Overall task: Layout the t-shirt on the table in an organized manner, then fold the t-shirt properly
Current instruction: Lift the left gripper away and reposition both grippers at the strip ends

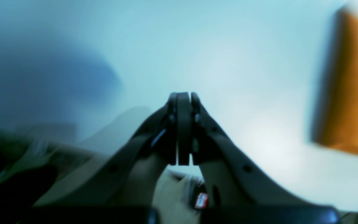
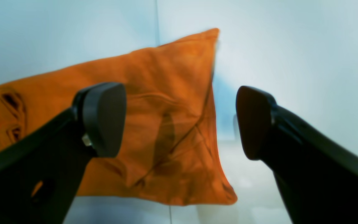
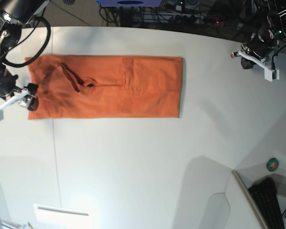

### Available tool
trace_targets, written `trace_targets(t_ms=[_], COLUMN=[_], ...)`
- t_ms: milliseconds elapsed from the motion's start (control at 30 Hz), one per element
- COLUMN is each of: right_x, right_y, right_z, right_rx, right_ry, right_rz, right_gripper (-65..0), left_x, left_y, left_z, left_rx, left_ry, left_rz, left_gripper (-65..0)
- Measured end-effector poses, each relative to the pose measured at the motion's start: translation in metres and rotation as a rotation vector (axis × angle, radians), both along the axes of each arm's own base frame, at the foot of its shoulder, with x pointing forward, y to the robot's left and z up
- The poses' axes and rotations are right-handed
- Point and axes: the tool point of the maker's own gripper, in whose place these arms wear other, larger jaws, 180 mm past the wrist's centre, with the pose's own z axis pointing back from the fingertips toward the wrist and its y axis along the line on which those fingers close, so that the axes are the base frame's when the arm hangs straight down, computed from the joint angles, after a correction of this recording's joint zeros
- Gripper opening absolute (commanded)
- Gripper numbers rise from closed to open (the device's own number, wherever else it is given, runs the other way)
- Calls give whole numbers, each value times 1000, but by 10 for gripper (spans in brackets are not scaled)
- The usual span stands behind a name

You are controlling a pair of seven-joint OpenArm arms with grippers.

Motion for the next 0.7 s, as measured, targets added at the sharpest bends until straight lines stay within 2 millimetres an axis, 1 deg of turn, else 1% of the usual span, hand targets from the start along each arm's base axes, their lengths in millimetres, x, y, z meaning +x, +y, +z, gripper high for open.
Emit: trace_targets(t_ms=[67, 100, 167, 233, 300, 333, 433, 500, 567, 633, 700], right_x=[-7, -15, -20, -24, -21, -20, -23, -25, -22, -16, -16], right_y=[-13, -19, -22, -16, -8, -7, -8, -5, 1, 3, 4], right_z=[-16, -26, -41, -51, -53, -53, -55, -61, -71, -72, -73], right_rx=[45, 58, 84, 108, 126, 130, 131, 151, 191, 218, 221], right_ry=[54, 103, 142, 167, 162, 154, 165, 167, 153, 120, 124], right_rz=[-54, -52, -8, 50, 79, 77, 76, 70, 49, 35, 34], right_gripper=[-143, -143, -143, -143, -143, -143, -143, -143, -143, -143, -143], left_x=[5, 7, 12, 9, 10, 12, 20, 27, 29, 32, 34], left_y=[-7, -10, -13, -14, -19, -25, -53, -74, -81, -84, -88], left_z=[-2, -3, -2, -6, -7, -8, -13, -15, -20, -25, -28], left_rx=[-16, -24, -19, -18, -26, -32, -66, -96, -79, -60, -62], left_ry=[-13, -19, -51, -56, -74, -74, -72, -76, -60, -47, -47], left_rz=[-8, -10, 2, 23, 26, 7, -65, -116, -148, -155, -153], left_gripper=[-650, -650, -650, -650, -650, -650, -650, -650, -650, -650, -650])
